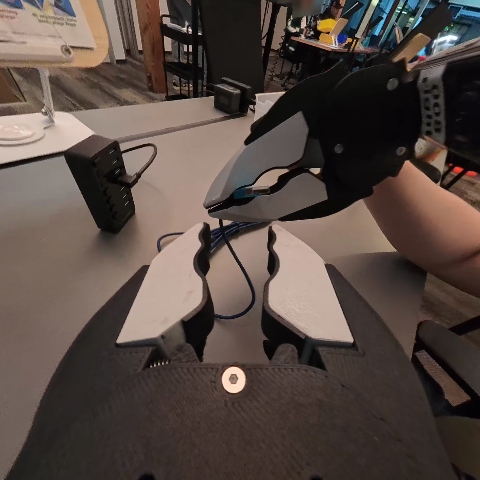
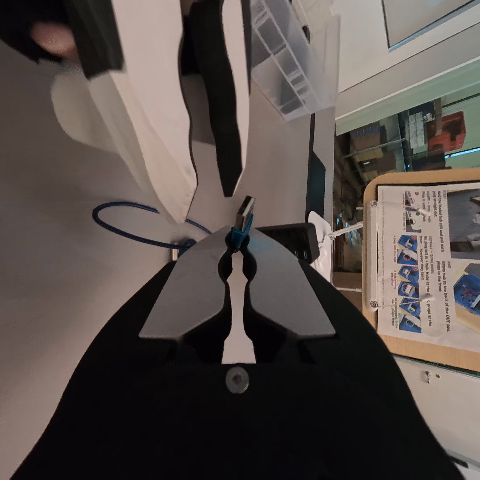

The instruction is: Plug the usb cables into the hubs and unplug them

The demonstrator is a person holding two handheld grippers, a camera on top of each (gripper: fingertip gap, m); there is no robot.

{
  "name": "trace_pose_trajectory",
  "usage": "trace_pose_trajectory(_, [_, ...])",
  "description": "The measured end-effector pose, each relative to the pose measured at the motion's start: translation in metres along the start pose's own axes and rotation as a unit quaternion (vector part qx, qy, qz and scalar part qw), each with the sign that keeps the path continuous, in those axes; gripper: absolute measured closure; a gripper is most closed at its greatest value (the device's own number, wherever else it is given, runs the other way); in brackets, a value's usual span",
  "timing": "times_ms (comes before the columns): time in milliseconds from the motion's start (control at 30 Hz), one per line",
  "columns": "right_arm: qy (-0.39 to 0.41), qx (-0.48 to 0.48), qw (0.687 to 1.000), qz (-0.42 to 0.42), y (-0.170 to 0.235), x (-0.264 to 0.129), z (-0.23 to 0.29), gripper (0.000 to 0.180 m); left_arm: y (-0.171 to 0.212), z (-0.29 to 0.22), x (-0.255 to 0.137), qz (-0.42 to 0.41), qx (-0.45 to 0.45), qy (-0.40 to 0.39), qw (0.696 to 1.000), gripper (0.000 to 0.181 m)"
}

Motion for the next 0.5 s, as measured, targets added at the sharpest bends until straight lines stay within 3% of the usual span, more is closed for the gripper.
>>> trace_pose_trajectory(167, [0.034,-0.029,0.999,-0.009,-0.015,0.001,0.008,0.177,0.008,-0.001,-0.014,-0.005,-0.050,0.043,0.998,0.158])
trace_pose_trajectory(300, [0.109,-0.072,0.991,-0.019,-0.033,0.002,0.014,0.177,0.012,0.004,-0.029,-0.024,-0.095,0.024,0.995,0.147])
trace_pose_trajectory(500, [0.194,-0.139,0.971,0.011,-0.044,0.018,0.030,0.177,0.008,0.006,-0.040,-0.060,-0.183,0.078,0.978,0.143])
Point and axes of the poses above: each gripper's, where its closed fingertips meet, x out along the fingers, y out of its underside, z = x × y across the jaws, the point moved 8 cm from there along -x, back along the fingers, and after that the axes turned 9 degrees about x, right-handed, at the moved point
